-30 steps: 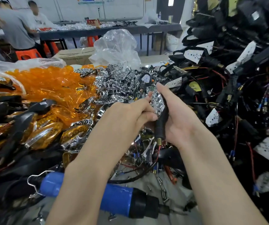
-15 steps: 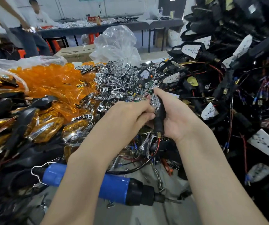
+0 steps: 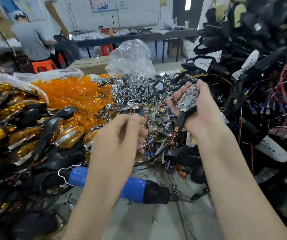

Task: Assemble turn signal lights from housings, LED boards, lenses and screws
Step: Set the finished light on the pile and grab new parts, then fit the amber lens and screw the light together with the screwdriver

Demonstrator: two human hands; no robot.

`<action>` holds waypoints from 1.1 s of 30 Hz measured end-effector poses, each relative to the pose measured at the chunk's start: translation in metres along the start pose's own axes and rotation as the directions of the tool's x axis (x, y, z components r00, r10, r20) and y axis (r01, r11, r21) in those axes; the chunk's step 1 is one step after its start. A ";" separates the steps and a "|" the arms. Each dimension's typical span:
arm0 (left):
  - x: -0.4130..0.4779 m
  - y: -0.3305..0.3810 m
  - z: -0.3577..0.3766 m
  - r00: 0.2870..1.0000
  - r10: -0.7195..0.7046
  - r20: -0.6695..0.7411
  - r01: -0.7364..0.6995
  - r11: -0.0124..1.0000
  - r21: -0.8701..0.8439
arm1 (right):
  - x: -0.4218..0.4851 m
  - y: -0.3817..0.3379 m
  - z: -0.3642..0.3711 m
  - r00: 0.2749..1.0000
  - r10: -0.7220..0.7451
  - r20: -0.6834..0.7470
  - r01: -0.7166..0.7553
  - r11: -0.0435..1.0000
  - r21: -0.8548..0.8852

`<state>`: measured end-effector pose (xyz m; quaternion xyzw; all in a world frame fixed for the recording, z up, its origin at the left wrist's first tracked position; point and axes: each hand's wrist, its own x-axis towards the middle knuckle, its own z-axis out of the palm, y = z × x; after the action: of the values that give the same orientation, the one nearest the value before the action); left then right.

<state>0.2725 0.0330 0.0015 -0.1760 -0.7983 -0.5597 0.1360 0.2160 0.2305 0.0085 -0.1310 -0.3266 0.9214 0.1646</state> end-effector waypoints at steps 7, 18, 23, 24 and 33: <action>-0.084 -0.037 -0.021 0.793 -0.608 0.023 0.598 0.786 0.157 | -0.037 0.003 -0.021 0.985 -0.147 -0.085 0.151 0.988 0.042; -0.063 -0.040 0.009 0.689 -0.716 -0.113 0.723 0.690 0.036 | -0.075 0.015 -0.042 0.931 -0.306 -0.198 0.293 0.952 -0.092; -0.080 -0.048 0.001 0.713 -0.689 -0.127 0.674 0.724 -0.147 | -0.076 0.002 -0.044 0.928 -0.310 -0.205 0.307 0.951 -0.050; -0.085 -0.052 -0.002 0.721 -0.681 -0.130 0.646 0.728 -0.230 | -0.076 0.000 -0.047 0.926 -0.317 -0.206 0.316 0.948 -0.042; -0.060 -0.027 -0.026 0.861 -0.506 0.061 0.155 0.145 -0.977 | -0.076 0.025 -0.046 0.978 -0.203 -0.047 0.208 0.964 0.166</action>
<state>0.3153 -0.0071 -0.0375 0.0428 -0.2687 -0.9621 -0.0176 0.2956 0.2085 -0.0317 -0.0954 -0.2562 0.9219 0.2746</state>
